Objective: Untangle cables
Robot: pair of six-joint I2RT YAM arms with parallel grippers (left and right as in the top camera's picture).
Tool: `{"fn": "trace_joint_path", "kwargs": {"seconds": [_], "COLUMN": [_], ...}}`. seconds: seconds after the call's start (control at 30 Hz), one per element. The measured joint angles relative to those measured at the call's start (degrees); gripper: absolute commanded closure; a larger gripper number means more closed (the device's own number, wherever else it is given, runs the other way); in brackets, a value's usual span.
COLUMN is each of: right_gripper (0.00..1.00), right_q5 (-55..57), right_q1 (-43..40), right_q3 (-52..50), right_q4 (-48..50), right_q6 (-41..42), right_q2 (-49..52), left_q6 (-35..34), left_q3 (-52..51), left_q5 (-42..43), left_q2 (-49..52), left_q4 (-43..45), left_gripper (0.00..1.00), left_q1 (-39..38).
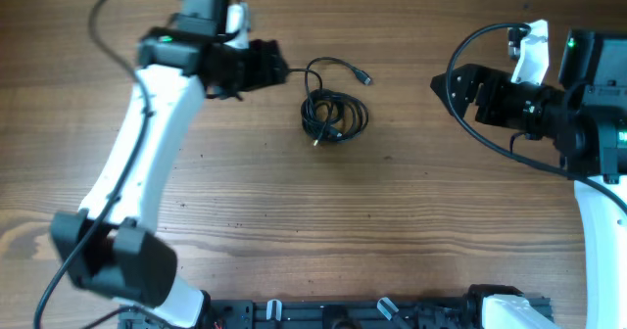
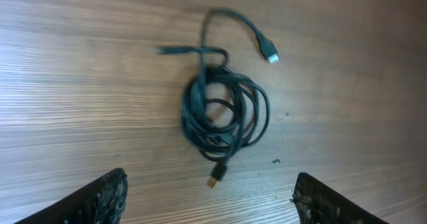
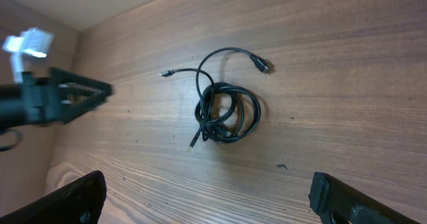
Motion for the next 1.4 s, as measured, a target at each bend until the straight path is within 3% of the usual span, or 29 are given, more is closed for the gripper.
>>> {"fn": "trace_joint_path", "kwargs": {"seconds": [0.07, 0.17, 0.37, 0.47, 0.57, 0.87, 1.07, 1.17, 1.23, 1.4], "right_gripper": [0.0, 0.0, 0.0, 0.0, 0.0, 0.01, 0.0, 0.0, 0.0, 0.0], "right_q5": [0.0, 0.1, 2.2, 2.6, 2.8, 3.1, 3.1, 3.1, 3.1, 3.1], "right_q1": [0.0, 0.0, 0.0, 0.0, 0.0, 0.0, 0.0, 0.0, 0.0, 0.0], "right_q3": [0.0, 0.0, 0.0, 0.0, 0.0, 0.0, 0.0, 0.0, 0.0, 0.0], "right_q4": [-0.2, -0.4, -1.3, -1.4, -1.5, -1.5, -1.5, -1.5, -1.5, -1.5], "right_q6": [0.0, 0.0, 0.0, 0.0, 0.0, 0.2, 0.4, 0.4, 0.4, 0.4], "right_q2": [0.5, 1.0, 1.1, 1.1, 1.1, 1.1, 1.1, 1.1, 1.1, 1.1], "left_q6": [-1.9, -3.4, -9.7, -12.4, -15.3, -17.6, -17.9, -18.3, -17.8, -19.1], "left_q3": [0.0, 0.0, 0.0, 0.0, 0.0, 0.0, 0.1, 0.6, 0.8, 1.0], "left_q5": [-0.9, -2.7, -7.8, -9.1, -9.5, -9.5, -9.7, -9.6, -9.0, -9.2], "left_q2": [3.0, 6.7, 13.7, 16.8, 19.6, 24.0, 26.2, 26.9, 27.5, 27.8], "left_q4": [1.2, 2.6, 3.7, 5.4, 5.6, 7.4, 9.9, 10.3, 10.3, 9.8], "left_gripper": [0.28, 0.47, 0.48, 0.58, 0.6, 0.57, 0.74, 0.96, 0.96, 0.74], "left_q1": [-3.6, -7.3, -8.5, -8.4, -8.4, -8.4, -8.4, -8.4, -8.4, -9.5]}}
